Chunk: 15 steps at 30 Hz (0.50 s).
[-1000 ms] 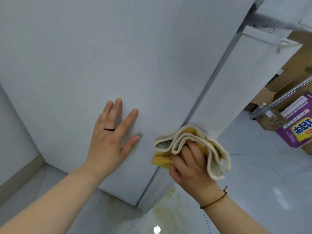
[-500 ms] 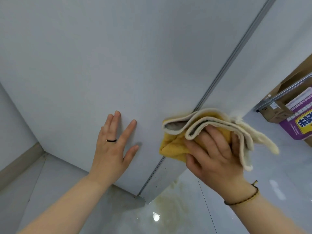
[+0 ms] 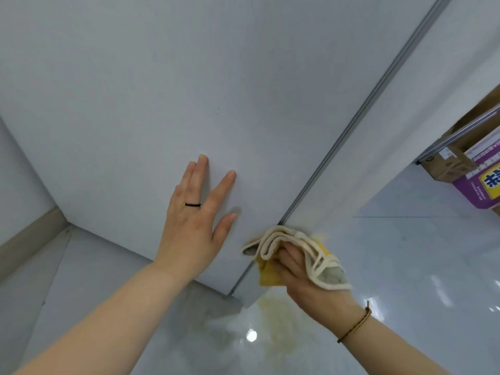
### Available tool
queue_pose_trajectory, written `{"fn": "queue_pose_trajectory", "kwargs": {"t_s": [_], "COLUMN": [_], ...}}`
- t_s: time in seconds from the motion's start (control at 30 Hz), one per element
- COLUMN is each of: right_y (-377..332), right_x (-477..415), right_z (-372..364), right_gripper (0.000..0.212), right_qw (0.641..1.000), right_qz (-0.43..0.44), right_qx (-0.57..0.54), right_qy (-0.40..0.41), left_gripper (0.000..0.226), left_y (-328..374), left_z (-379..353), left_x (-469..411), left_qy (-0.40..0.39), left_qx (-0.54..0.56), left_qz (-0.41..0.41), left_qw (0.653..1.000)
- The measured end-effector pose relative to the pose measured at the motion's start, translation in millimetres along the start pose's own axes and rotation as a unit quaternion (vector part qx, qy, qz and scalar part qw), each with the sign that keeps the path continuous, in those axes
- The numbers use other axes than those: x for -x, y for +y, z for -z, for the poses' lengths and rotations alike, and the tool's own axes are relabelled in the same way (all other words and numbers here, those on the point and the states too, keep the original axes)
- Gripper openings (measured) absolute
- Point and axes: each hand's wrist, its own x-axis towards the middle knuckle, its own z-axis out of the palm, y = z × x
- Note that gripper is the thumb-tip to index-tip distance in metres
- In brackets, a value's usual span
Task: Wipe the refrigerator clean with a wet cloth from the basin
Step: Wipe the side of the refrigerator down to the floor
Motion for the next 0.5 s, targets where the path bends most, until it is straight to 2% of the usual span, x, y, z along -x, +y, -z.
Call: {"fn": "queue_pose_trajectory", "kwargs": {"t_s": [0.03,0.07,0.1,0.17,0.23,0.37,0.5], "right_y": [16.2,37.4,54.1,69.2,47.8,-28.2,-89.1], "right_x": [-7.6,-16.3,-26.0,-36.8,-42.8,-27.3,5.7], "right_z": [4.1,9.9,21.7,27.2,15.7,-32.2,-56.2], "right_gripper": [0.038,0.032,0.031,0.035,0.034,0.03,0.04], "right_qw": [0.988,0.986,0.979,0.966,0.953,0.958,0.986], "right_qz": [-0.019,-0.021,-0.072,-0.163,-0.206,-0.218,-0.136], "right_qx": [-0.129,-0.148,-0.119,-0.012,-0.038,-0.053,-0.094], "right_qy": [0.079,0.075,0.148,0.203,0.219,0.18,0.033], "left_gripper": [0.05,0.05,0.05,0.049,0.048,0.047,0.049], "left_y": [-2.4,-4.9,-7.0,-8.6,-6.0,-1.7,-3.1], "left_z": [-3.7,-7.1,-10.4,-15.6,-18.0,-23.1,-24.3], "left_x": [7.8,14.4,18.2,19.8,18.6,22.3,24.4], "left_qy": [-0.01,-0.02,-0.025,-0.024,-0.015,-0.007,-0.027], "left_qx": [0.002,0.002,0.003,0.005,0.024,0.091,0.12], "left_qz": [0.01,0.019,0.026,0.035,0.046,0.074,0.087], "left_qw": [1.0,1.0,0.999,0.999,0.999,0.993,0.989]}}
